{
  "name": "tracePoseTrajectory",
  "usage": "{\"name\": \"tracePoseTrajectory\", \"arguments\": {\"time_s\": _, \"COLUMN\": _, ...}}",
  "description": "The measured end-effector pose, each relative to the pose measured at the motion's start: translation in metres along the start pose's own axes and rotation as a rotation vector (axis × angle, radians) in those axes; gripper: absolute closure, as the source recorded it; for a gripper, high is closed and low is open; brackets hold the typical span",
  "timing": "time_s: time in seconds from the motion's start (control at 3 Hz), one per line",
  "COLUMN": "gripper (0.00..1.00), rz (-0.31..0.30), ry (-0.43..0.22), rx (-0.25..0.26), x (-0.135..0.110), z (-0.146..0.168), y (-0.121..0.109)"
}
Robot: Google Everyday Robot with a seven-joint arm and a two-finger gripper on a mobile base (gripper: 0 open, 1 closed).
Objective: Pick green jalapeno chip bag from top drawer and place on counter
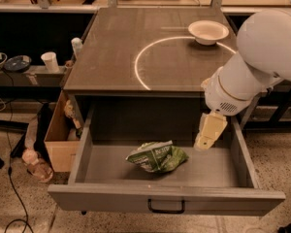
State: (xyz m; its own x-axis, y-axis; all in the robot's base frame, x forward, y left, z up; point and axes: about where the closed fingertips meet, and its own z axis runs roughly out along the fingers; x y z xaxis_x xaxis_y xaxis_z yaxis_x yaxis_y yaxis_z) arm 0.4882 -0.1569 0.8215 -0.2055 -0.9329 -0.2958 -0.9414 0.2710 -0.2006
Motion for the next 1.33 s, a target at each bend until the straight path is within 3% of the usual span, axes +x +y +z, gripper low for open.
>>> {"name": "tracePoseTrajectory", "arguments": {"time_s": 0.67, "gripper": 0.00, "rz": -0.049, "ry": -0.024, "rx": -0.011, "x": -0.023, "z": 0.008, "y": 0.012}}
{"name": "tracePoseTrajectory", "arguments": {"time_s": 1.33, "gripper": 0.00, "rz": -0.048, "ry": 0.061, "rx": -0.025, "x": -0.017, "z": 0.036, "y": 0.029}}
